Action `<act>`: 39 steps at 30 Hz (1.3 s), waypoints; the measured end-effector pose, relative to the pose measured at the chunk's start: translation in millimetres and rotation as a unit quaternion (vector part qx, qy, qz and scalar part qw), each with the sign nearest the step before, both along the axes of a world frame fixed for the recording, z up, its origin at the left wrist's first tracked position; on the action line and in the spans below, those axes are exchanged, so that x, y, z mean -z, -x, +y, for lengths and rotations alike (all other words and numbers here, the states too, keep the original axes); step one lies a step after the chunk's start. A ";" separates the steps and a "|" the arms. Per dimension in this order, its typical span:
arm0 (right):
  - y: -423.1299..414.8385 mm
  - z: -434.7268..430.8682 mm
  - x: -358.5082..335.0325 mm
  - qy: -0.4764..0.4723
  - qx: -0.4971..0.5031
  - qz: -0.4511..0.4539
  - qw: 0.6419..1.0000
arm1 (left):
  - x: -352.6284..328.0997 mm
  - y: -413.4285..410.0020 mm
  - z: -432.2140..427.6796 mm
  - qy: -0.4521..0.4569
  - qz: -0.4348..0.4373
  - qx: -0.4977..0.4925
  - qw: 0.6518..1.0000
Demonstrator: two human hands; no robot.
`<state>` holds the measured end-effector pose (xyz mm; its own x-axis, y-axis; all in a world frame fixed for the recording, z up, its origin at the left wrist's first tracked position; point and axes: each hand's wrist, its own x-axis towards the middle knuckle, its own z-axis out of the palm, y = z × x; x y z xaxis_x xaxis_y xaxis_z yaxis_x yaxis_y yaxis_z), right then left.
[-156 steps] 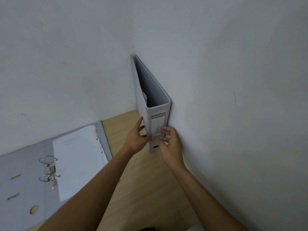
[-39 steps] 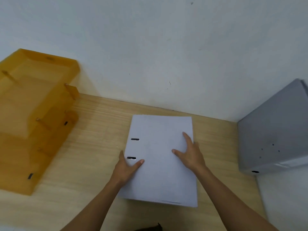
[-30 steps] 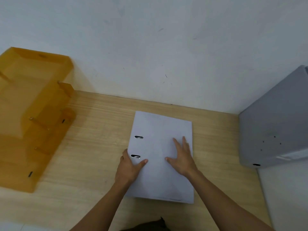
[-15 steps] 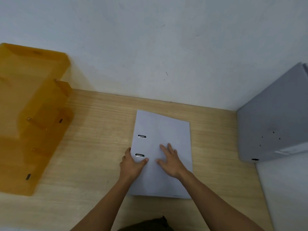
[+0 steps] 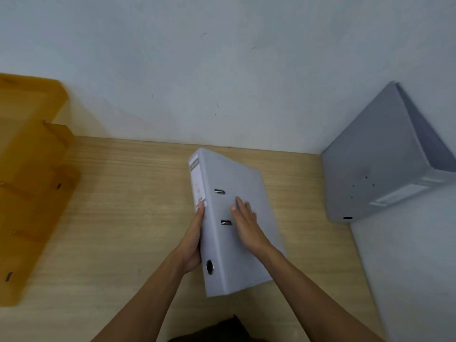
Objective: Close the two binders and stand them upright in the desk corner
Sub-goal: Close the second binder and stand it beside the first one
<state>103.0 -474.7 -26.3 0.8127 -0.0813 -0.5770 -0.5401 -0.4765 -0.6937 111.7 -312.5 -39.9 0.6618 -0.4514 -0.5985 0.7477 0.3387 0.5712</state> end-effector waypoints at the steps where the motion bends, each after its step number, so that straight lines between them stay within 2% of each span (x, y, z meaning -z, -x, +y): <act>1: 1.4 -2.7 -4.4 0.002 -0.004 -0.010 1.000 | -5.3 2.4 -7.9 0.007 -0.005 0.009 1.000; 9: 13.5 -57.0 -47.2 -0.052 0.032 -0.114 0.992 | -44.8 8.9 -76.3 -0.045 -0.122 0.048 0.990; 13: 16.6 -91.4 -73.4 -0.079 0.062 -0.216 0.971 | -65.5 6.7 -106.8 -0.072 -0.198 0.071 0.975; 16: 15.8 -121.5 -92.3 -0.084 0.082 -0.286 0.951 | -75.4 3.9 -130.9 -0.094 -0.266 0.080 0.956; 22: 30.8 -183.3 -95.2 -0.128 0.099 -0.356 0.921 | -71.0 3.5 -187.6 -0.151 -0.395 0.105 0.900; 32: 85.3 -250.2 -65.9 -0.123 0.177 -0.369 0.904 | -47.0 14.2 -254.3 -0.218 -0.471 0.185 0.834; 39: 96.7 -270.7 -42.4 -0.076 0.188 -0.345 0.917 | -38.1 8.6 -285.8 -0.253 -0.467 0.192 0.825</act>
